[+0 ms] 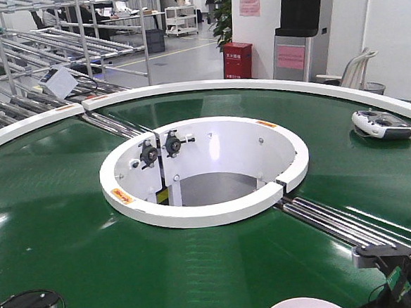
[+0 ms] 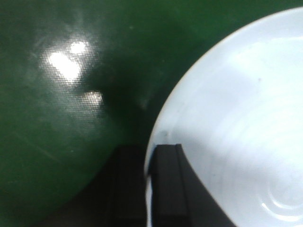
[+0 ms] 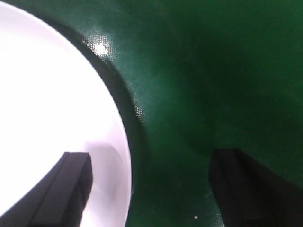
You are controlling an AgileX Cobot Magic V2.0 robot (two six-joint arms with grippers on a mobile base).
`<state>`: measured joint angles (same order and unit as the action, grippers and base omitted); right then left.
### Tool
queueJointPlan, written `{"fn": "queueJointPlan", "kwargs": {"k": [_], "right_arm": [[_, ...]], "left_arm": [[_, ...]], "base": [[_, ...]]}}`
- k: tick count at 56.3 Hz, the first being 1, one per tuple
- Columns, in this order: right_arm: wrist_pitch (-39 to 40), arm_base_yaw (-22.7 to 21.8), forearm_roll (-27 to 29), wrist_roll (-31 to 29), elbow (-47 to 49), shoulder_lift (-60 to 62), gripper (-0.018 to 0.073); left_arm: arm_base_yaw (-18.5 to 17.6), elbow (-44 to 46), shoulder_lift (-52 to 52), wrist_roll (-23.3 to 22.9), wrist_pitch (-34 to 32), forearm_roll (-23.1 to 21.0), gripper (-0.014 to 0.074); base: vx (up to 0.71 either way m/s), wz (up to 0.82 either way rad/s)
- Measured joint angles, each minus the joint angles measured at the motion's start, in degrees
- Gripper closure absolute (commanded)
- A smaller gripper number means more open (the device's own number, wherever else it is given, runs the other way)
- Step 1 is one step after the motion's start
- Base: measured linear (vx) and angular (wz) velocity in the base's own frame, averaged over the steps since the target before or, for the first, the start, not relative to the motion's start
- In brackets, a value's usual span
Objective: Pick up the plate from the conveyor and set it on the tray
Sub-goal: 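Close left gripper on blue plate rim, right gripper on pink plate rim, then lift both plates up off the conveyor belt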
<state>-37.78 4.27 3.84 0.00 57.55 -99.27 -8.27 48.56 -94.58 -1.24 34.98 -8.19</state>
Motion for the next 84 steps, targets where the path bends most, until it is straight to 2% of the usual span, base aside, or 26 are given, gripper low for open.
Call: {"fn": "queueJointPlan", "kwargs": {"k": [8,15,22,30,47,55,65,84], "right_arm": [[0.0,0.3,0.6,0.0,0.0,0.0,0.0106],[0.1,2.0,0.7,0.0,0.0,-0.2,0.0197],[0.1,4.5,-0.5,0.0,0.1,-2.0,0.0341],[-0.6,5.1,-3.1,3.2,1.3,-3.6,0.0571],[-0.2,5.3,-4.3,4.3,0.9,-1.3,0.0571],[-0.1,5.4,-5.0,4.2,0.3,5.1,0.0571],[-0.1,5.4,-6.3,4.3,0.3,16.7,0.0571],[-0.1,5.4,-5.8,5.7,-2.1,42.2,0.0571]], "left_arm": [[0.0,0.0,0.0,0.1,0.1,-0.2,0.0605],[0.0,0.0,0.0,0.1,0.1,-0.2,0.0603],[0.0,0.0,0.0,0.1,0.1,-0.2,0.0603],[0.0,0.0,-0.1,0.1,0.0,-0.2,0.0603],[0.0,0.0,0.4,0.1,-0.1,-0.2,0.0603],[0.0,-0.3,3.3,0.2,-0.6,-0.1,0.0603],[0.0,-0.4,13.1,0.1,-1.9,0.3,0.0603],[0.0,-0.6,38.6,0.1,-2.7,2.1,0.0602]], "base": [[0.00,0.00],[0.00,0.00],[0.00,0.00],[0.00,0.00],[0.00,0.00],[0.00,0.00],[0.00,0.00],[0.00,0.00]]}}
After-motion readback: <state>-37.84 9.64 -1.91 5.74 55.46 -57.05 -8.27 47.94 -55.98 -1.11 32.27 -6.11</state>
